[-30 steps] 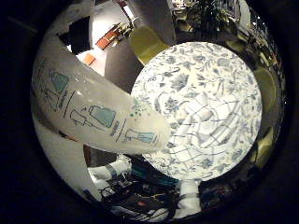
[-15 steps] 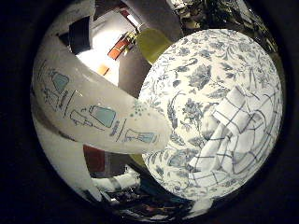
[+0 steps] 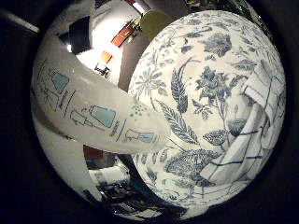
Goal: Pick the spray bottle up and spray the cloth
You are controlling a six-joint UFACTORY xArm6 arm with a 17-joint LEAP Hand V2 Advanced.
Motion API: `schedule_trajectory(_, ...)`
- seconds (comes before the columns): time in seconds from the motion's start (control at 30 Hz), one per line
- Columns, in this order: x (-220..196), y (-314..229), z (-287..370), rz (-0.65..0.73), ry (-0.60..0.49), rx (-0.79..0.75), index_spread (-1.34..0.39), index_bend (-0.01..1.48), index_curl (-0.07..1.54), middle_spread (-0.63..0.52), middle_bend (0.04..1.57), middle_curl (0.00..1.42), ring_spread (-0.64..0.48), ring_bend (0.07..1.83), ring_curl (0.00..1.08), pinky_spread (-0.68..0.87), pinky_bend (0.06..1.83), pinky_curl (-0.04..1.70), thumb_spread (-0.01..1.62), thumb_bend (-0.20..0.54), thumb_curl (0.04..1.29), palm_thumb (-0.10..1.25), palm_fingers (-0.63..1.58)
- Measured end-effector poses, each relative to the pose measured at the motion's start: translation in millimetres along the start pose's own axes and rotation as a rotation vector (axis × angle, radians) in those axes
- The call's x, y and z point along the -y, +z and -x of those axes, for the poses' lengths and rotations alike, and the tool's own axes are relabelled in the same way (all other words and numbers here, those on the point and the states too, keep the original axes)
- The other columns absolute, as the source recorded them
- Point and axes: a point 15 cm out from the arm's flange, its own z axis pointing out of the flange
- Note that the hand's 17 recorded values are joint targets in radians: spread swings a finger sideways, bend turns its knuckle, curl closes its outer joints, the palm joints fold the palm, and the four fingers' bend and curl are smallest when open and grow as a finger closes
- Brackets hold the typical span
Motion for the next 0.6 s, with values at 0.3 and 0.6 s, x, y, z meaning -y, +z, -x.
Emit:
schedule_trajectory(0.3, -12, 16, -15, 0.039, -0.003, 0.003, -0.17, 1.20, 0.63, -0.07, 1.35, 0.57, -0.16, 1.44, 0.59, -0.22, 1.02, 1.21, 1.14, -0.013, 0.55, 1.03, 1.21)
schedule_trajectory(0.6, -15, 24, -23, 0.069, -0.009, 0.011, -0.16, 1.19, 0.64, -0.07, 1.34, 0.57, -0.15, 1.43, 0.58, -0.24, 1.01, 1.17, 1.13, -0.017, 0.54, 0.99, 1.22)
